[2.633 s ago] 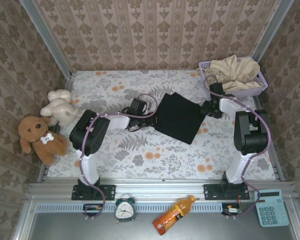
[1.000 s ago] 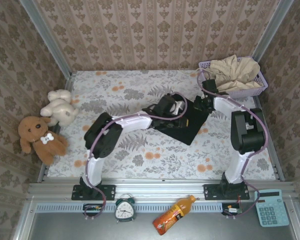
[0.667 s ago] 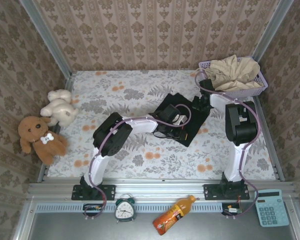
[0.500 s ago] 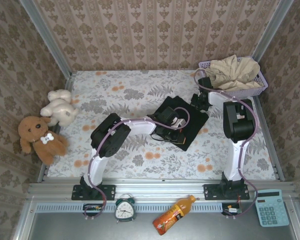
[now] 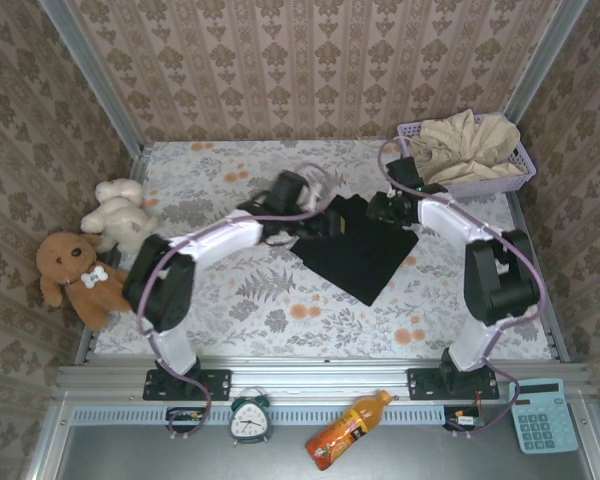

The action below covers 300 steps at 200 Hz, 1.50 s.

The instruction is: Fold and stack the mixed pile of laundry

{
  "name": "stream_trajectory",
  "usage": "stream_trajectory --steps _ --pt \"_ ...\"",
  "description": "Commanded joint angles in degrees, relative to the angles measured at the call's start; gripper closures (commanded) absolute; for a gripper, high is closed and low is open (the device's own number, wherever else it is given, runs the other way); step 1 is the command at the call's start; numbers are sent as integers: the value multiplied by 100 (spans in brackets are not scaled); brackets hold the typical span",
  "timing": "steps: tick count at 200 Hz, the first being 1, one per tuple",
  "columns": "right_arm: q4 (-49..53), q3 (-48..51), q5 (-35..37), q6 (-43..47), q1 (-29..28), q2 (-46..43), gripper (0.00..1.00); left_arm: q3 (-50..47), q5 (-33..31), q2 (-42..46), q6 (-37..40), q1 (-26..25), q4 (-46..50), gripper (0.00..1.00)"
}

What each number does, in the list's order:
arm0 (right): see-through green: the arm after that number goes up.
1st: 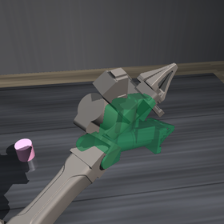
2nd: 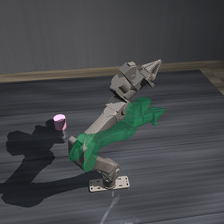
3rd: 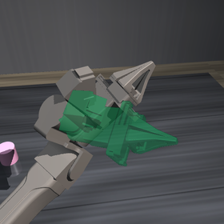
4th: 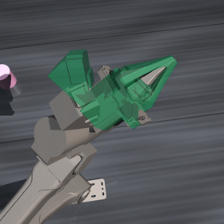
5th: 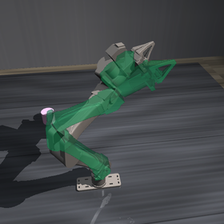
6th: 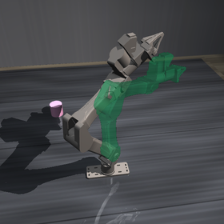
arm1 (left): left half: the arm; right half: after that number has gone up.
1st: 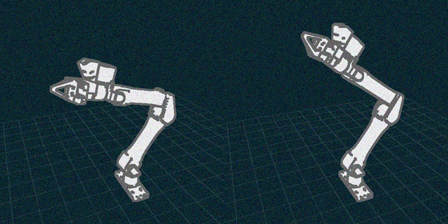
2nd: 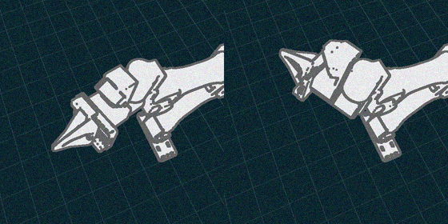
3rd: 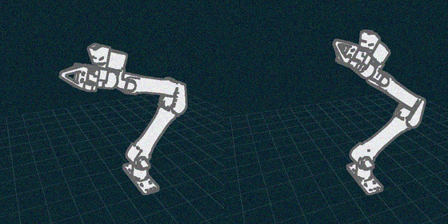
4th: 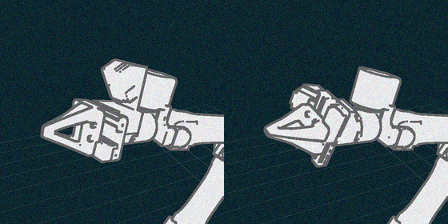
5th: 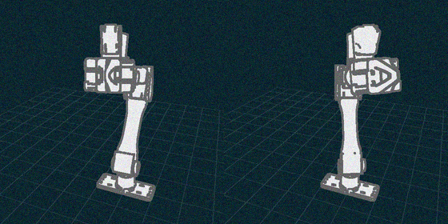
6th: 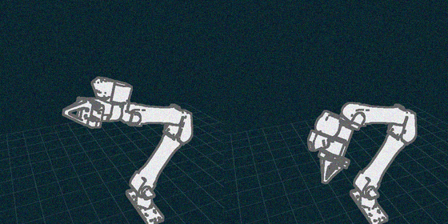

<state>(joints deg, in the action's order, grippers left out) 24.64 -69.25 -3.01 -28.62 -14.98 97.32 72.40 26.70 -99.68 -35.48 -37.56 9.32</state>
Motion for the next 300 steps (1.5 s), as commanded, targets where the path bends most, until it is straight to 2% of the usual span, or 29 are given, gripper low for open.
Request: stream_trajectory --steps 1,26,49,81,114,142,163,179,206,225,247,279,300 --pt "332 734 116 -353 -293 -393 58 -274 -390 8 367 320 -203 50" --pt "196 1292 -162 -709 -508 -602 58 -339 -297 -357 601 373 -460 56" --pt "72 1590 -308 -854 -517 -453 57 -356 -219 -883 604 365 -661 57" --pt "162 1909 -121 -868 106 -386 57 -378 -79 -1423 470 279 -696 60" --pt "557 1970 455 -451 681 -734 56 -744 137 -1346 33 -244 -826 60" --pt "967 1567 858 61 983 -624 54 -1099 640 -1183 -919 -903 -1710 60" --pt "1325 1104 1228 380 1050 -607 51 -1134 785 -1086 -1367 -1284 -2154 60" --pt "1405 871 1169 488 1003 -798 49 -1083 812 -942 -1412 -1365 -2109 59" --pt "1275 836 1140 415 553 -1093 32 -1064 390 -333 -912 -1043 -1359 52" --pt "1015 1099 1065 118 224 -1084 30 -1191 -316 211 -409 -607 -732 46" --pt "633 1380 913 -179 -66 -718 30 -1456 -808 621 -110 -63 -596 45" --pt "1096 1003 1253 -150 43 317 29 -1868 -738 821 -278 493 -1068 45" --pt "1440 1066 1413 -10 432 395 29 -2119 -634 892 -444 665 -1344 45"
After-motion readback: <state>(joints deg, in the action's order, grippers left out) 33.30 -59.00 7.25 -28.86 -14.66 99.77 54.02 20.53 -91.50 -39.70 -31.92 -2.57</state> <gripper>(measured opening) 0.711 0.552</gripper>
